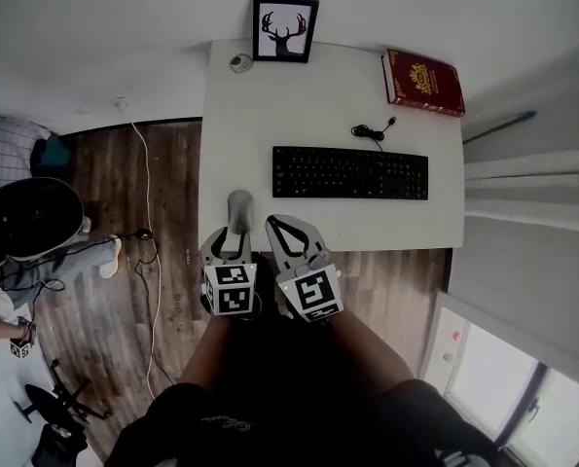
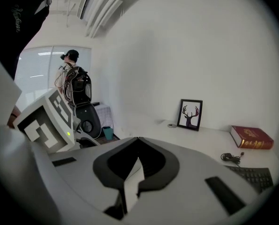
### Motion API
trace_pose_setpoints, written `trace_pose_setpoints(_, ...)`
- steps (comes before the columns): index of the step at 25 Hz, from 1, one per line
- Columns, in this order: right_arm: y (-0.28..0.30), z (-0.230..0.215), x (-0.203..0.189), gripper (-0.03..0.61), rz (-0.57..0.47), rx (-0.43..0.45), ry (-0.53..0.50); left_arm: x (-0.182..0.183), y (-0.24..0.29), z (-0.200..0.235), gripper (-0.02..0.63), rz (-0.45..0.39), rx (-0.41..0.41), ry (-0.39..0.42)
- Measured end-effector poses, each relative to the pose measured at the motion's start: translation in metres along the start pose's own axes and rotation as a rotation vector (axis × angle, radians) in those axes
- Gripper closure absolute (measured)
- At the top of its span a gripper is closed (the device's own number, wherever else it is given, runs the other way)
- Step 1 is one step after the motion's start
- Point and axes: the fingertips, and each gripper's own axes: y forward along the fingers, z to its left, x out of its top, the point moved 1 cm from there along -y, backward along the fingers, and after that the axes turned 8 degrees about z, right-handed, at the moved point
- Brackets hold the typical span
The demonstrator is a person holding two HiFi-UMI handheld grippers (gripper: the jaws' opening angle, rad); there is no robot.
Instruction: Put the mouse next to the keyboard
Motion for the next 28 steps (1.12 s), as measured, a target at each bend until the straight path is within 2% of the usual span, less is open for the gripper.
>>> trace_pose_setpoints(6, 0.006, -0.019, 0.001, 0.558, 0.023, -0.059, 0.027, 0.005, 0.035, 0.008, 0.337, 0.104, -0.021, -0.067)
trace_pose_setpoints(9, 0.005, -0.027, 0.002, 0.558, 0.029, -0.093, 0.048, 0.013, 0.049, 0.007, 0.322, 0.154, -0.057, -0.109)
trace_pose_setpoints(14, 0.001, -0.036, 0.001, 0.558, 0.040, -0.140, 0.086, 0.015, 0.071, 0.004, 0.281, 0.266, -0.087, -0.130)
trace_pose_setpoints(17, -0.001, -0.040, 0.002, 0.558, 0.043, -0.159, 0.092, 0.010, 0.082, 0.004, 0.276, 0.327, -0.082, -0.132)
trace_pose_setpoints(22, -0.003, -0.049, 0.001, 0.558, 0.052, -0.177, 0.099, 0.012, 0.090, 0.010, 0.304, 0.378, -0.005, -0.106)
trace_pose_setpoints(28, -0.002, -0.055, 0.003, 0.558, 0.051, -0.188, 0.104, 0.012, 0.089, 0.009, 0.314, 0.375, -0.021, -0.079)
